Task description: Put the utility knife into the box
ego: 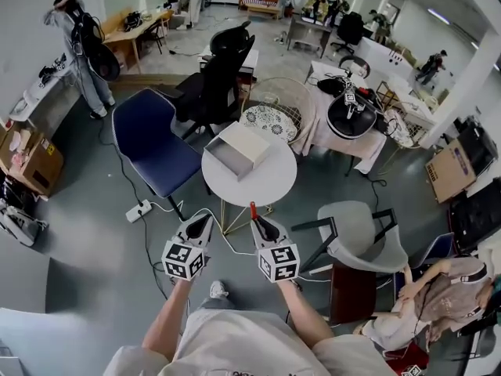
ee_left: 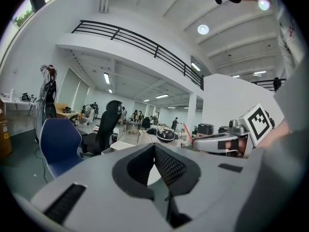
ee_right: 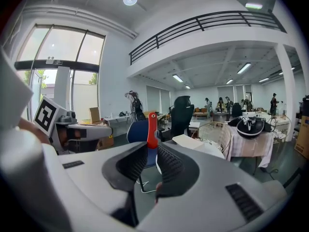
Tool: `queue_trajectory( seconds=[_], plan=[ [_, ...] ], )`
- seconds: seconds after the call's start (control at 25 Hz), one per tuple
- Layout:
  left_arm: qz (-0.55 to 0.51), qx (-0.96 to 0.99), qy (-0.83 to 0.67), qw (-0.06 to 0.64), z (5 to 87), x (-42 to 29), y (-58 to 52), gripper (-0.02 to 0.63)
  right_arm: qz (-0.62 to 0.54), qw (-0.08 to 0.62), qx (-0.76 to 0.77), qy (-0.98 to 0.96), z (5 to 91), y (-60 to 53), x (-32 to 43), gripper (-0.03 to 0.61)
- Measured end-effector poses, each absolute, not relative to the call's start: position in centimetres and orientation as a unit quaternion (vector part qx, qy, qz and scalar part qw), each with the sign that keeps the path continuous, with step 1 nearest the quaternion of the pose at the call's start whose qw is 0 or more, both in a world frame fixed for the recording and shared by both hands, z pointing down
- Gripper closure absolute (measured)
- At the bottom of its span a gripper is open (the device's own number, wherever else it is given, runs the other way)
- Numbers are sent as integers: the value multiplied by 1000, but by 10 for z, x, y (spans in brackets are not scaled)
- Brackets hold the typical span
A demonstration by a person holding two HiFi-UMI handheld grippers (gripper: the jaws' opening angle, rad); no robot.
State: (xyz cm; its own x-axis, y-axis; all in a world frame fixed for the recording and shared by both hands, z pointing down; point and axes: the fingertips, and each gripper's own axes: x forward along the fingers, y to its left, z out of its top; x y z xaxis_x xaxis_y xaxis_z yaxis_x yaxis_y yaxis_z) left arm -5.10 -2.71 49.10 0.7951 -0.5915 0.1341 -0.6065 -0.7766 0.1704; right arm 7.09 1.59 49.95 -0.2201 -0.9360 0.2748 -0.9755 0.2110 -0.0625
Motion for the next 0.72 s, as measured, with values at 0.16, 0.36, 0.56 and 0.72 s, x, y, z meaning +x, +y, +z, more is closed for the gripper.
queue_trajectory(
  seconds=[0.16,0.36,0.56,0.72],
  plan=[
    [32,944,-313,99,487,-53,-68,603,105,90,620,-772,495,-24,69,508],
    [30,946,-304,107,491,-52,-97,603,115,97,626,-765,503,-49,69,508],
    [40,945,-300,121,506,-47,-108,603,133,101,625,-763,518,-57,68,508],
    [45,945,-300,122,511,-41,-120,603,142,98,622,-764,527,-69,72,508]
  ],
)
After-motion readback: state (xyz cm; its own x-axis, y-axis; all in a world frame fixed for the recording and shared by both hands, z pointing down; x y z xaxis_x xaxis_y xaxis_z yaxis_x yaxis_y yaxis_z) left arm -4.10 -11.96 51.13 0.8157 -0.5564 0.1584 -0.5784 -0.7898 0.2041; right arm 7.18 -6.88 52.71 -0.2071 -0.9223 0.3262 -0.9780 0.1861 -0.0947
